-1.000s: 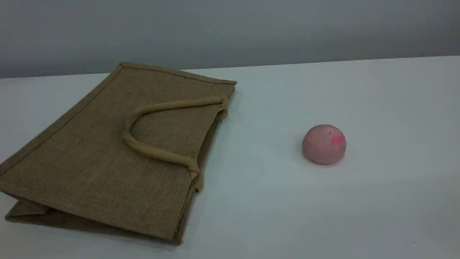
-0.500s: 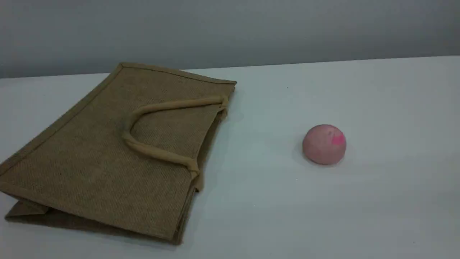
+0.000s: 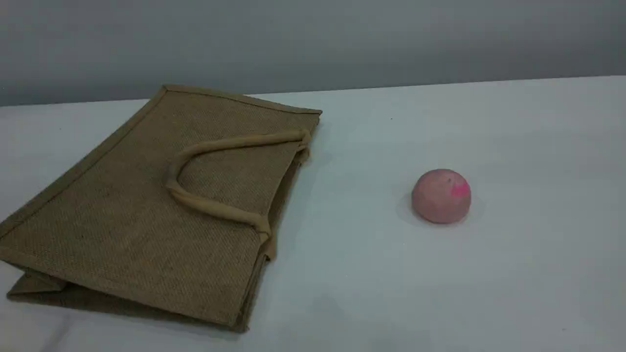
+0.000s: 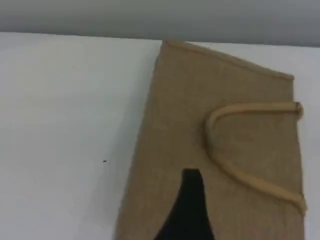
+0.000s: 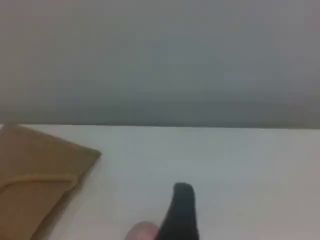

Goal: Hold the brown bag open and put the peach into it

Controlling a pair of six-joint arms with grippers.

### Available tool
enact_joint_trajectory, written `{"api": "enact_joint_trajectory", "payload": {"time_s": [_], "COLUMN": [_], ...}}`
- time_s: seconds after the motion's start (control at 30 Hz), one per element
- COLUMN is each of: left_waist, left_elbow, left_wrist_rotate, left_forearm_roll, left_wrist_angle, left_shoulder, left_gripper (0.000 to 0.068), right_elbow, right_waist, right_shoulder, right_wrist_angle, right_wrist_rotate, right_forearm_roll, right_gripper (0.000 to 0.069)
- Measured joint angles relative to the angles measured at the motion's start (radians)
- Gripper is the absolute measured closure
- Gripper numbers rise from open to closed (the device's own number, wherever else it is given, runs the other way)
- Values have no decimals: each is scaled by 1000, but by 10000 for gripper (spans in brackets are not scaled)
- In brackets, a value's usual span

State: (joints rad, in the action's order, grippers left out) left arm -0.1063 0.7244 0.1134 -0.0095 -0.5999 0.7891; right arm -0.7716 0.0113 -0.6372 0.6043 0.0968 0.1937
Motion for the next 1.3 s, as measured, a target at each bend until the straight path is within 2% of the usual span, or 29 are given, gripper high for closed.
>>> {"api": "enact_joint_trajectory", "payload": {"time_s": [0.3,0.47,0.73,0.9,1.3], "left_waist": [0,0,-8,-11,-107], "left_elbow": [154,238,294,344,528], "left_wrist_rotate": [-5,-7,-8,-8,-18], "left_forearm_roll": [10,10,1,-5,-20], "left_wrist_angle": [14,14,59,59,61], "left_shoulder": [381,556,779,888,1123], "left_gripper": [99,99,99,99,99], "right_elbow": [-4,-4,-4,-4,-4], "right_waist": [0,0,0,0,0], "right_shoulder": [-226,-328,-459,-525,-572], "right_wrist_angle": [-109,-104,-187,-193,-192], "right_wrist_rotate": [15,19,48,48,48], "right_forearm_roll": [-5,-6,-5,-3,23], "right_gripper": [109,109,109,109,109]}}
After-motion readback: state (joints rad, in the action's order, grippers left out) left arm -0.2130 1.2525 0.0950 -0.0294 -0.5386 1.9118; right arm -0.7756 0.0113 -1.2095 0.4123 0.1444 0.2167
